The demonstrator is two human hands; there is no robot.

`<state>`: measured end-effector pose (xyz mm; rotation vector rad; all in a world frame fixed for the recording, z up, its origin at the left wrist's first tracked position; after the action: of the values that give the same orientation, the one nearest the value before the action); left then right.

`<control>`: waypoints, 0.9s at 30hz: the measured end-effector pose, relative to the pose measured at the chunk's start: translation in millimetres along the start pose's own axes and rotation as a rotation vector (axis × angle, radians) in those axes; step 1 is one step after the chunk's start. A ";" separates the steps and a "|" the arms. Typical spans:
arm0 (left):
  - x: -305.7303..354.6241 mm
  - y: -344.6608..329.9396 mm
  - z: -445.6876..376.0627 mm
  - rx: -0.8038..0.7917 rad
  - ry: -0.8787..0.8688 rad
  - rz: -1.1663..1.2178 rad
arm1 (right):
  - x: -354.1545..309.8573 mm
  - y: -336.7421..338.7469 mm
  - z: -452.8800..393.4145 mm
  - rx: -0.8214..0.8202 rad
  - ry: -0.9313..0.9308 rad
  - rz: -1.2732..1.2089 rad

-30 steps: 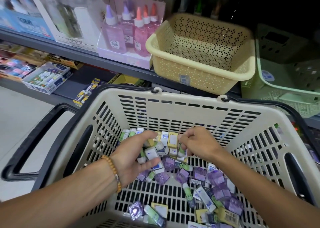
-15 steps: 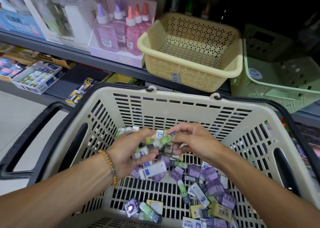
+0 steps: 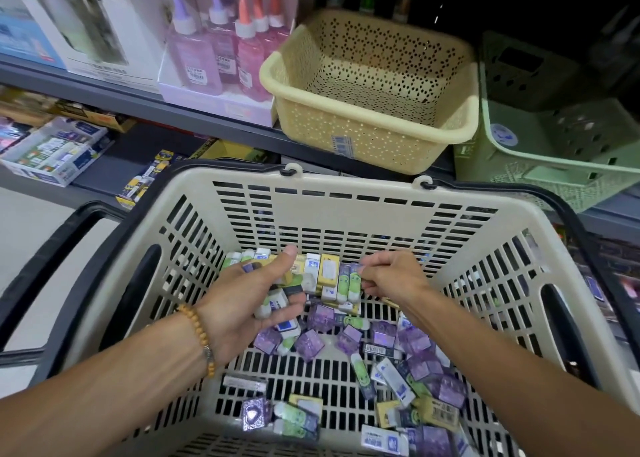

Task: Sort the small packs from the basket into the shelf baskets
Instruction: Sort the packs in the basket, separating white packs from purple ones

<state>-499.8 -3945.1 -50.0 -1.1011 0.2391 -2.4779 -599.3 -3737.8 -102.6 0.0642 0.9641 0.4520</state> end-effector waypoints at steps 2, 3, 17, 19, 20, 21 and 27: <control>-0.4 -0.7 0.4 0.010 0.001 0.001 | 3.6 -0.8 0.1 0.020 -0.003 -0.019; -0.8 -0.9 0.7 0.012 0.002 0.000 | 5.2 -0.6 0.9 0.021 -0.011 -0.034; -3.8 -1.5 1.6 0.006 0.008 0.034 | 8.5 0.5 6.3 0.087 -0.040 0.103; -4.3 -1.7 1.8 0.006 0.027 0.074 | -6.8 6.9 16.3 0.100 0.053 0.154; -4.6 -2.1 1.8 0.005 0.037 0.087 | -18.3 3.8 23.9 0.014 0.114 0.146; -4.5 -3.0 2.0 -0.001 0.045 0.090 | -29.8 -5.0 33.6 -0.144 0.164 0.111; -3.8 -7.8 2.3 -0.042 0.057 0.026 | -48.2 -52.2 63.4 -0.517 0.251 0.236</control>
<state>-498.2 -3936.4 -48.5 -1.0381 0.3221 -2.4938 -553.8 -3795.0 -41.7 -0.3571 1.0625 0.9324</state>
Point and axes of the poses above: each hand's wrist, its own z-axis away from the middle knuckle, its own y-axis out of the back of the hand, x = y × z, the point moved 5 cm from there along -z, towards the middle knuckle, and after that the axes turned 7 degrees about -x, right-handed, at the moved point
